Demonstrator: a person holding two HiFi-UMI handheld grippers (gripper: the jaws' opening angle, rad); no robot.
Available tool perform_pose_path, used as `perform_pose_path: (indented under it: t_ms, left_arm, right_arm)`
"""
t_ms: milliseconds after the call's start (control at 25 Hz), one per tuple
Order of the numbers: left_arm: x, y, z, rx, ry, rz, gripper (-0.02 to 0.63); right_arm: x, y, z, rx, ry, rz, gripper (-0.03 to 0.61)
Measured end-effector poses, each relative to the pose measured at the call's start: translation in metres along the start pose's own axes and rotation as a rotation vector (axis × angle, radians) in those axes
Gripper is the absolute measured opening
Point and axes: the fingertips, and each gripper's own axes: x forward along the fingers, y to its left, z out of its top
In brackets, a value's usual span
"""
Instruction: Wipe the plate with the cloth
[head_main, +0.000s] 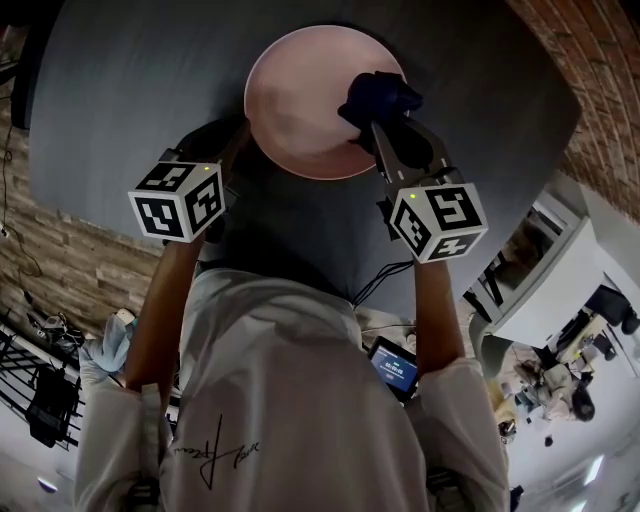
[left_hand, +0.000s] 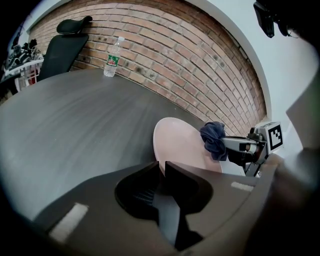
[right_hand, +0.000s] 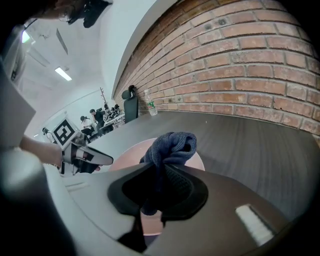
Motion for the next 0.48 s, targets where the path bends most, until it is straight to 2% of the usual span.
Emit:
perform_pose_path:
  t_ms: [480]
  left_arm:
    - [0.008,0.002,0.006,-0.042,-0.007,-0.03,0.081]
  right_arm:
    - [0.026,-0.022,-0.004,0.019,0.049,-0.045,0.057]
